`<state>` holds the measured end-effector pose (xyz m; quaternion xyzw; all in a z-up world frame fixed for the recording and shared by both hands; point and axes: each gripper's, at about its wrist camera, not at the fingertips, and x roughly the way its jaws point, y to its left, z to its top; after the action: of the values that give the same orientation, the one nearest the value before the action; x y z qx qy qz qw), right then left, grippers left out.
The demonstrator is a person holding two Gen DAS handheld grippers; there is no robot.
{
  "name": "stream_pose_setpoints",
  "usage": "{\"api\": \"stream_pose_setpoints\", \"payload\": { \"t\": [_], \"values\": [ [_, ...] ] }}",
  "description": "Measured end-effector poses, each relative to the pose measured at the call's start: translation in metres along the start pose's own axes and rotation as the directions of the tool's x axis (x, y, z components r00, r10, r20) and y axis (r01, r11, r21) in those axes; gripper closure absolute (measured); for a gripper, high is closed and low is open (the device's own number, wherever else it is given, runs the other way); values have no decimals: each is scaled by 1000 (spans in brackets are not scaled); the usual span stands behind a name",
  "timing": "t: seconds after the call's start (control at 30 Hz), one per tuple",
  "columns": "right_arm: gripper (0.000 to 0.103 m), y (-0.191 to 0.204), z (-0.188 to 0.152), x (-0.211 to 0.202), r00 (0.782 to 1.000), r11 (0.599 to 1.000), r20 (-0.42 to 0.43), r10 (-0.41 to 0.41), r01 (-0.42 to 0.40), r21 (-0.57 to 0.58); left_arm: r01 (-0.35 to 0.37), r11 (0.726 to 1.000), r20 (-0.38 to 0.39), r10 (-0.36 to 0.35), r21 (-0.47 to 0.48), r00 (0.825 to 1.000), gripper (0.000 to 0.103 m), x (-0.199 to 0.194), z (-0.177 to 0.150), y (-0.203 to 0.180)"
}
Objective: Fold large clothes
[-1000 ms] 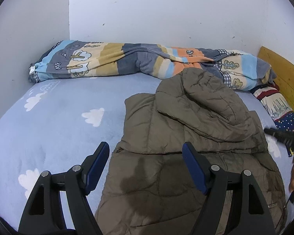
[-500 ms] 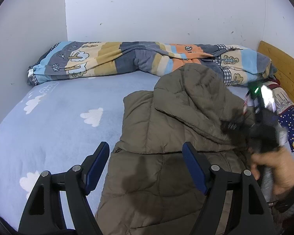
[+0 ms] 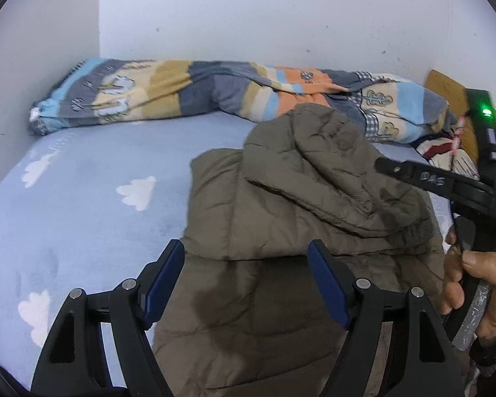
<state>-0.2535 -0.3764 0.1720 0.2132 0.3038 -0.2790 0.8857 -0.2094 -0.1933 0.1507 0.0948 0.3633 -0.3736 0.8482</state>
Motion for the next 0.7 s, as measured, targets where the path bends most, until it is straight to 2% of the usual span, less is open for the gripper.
{"api": "stream_pose_setpoints", "payload": {
  "t": [0.13,0.2,0.33,0.43,0.5,0.53,0.6,0.7],
  "values": [
    [57,-30,1,-8,997,998,27,-66,66,-1,19,1000,7,-19,22,1000,27,7,19,-10],
    [57,-56,2,-4,994,994,6,-106,106,27,38,999,5,-38,24,999,27,19,33,-21],
    [57,-96,-12,19,991,991,-77,-113,118,65,93,996,-38,-94,-6,995,27,61,54,-44],
    [57,-104,-28,37,986,992,-125,-110,117,51,34,999,-124,-30,32,992,27,105,50,-55],
    [56,-107,-39,48,981,991,-149,-122,129,38,-4,1000,-219,8,20,976,27,141,36,-50],
    [56,-108,-43,53,981,992,-154,-119,125,33,7,1000,-241,-7,-3,971,23,151,29,-46],
    [54,-108,-47,61,979,991,-162,-125,129,17,8,1000,-240,-13,-22,971,20,160,22,-42],
    [54,-107,-45,67,971,989,-193,-144,146,-5,-23,1000,-243,26,12,970,20,157,21,-50]
  ]
}}
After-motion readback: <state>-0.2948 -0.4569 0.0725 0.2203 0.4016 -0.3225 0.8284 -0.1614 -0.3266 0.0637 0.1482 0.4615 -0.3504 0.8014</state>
